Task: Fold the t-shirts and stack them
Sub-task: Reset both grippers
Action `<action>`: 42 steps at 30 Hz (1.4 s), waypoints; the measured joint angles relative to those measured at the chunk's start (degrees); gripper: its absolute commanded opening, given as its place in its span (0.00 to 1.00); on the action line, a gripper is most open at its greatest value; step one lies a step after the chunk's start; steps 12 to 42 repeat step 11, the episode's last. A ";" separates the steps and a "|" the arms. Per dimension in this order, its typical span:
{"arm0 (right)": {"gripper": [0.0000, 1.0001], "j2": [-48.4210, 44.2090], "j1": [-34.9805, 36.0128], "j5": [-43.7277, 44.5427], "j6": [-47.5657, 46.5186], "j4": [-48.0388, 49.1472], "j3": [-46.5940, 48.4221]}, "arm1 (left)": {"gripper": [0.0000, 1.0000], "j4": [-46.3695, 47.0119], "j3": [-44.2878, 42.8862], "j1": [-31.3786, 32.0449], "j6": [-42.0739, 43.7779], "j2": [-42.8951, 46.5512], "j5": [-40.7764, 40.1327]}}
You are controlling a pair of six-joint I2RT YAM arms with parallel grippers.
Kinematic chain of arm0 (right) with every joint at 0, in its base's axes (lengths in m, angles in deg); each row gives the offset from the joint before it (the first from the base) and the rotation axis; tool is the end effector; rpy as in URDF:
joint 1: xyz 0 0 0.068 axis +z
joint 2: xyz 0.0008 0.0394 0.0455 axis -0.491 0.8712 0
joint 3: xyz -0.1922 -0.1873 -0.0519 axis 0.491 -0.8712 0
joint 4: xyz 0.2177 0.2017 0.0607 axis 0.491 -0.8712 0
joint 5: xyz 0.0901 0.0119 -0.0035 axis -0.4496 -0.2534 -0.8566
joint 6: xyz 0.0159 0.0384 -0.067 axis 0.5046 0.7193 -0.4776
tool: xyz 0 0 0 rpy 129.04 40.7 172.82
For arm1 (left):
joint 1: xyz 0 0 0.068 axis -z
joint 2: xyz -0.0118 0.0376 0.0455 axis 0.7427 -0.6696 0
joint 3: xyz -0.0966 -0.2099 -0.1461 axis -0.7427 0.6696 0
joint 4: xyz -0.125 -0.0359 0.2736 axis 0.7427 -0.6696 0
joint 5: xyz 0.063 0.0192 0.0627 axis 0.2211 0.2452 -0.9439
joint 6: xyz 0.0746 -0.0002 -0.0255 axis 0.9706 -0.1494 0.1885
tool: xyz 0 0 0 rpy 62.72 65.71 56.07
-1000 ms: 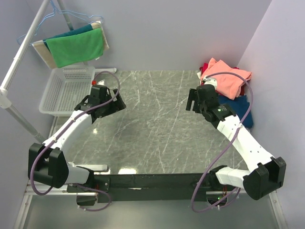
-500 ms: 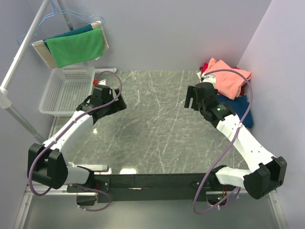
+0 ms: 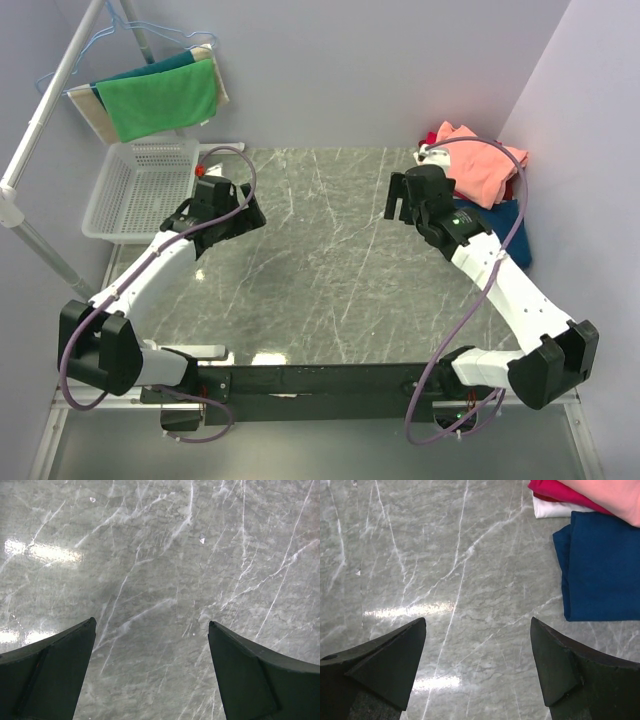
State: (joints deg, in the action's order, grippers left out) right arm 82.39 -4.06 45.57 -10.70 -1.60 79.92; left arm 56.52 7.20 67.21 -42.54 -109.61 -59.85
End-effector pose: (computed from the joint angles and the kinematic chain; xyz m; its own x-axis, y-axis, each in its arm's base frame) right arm 0.3157 0.1200 0.3336 -0.5251 0.0741 -0.8478 0.0697 0.9966 0.0439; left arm 0.3390 -0.1125 0.2527 -0.6584 -0.4011 -0.6369 -0.1534 0.8999 -0.4082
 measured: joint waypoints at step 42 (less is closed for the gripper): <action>0.91 1.03 0.42 -0.07 -0.20 -0.26 2.71 | 0.99 -0.11 -1.77 0.02 0.57 -1.79 -0.26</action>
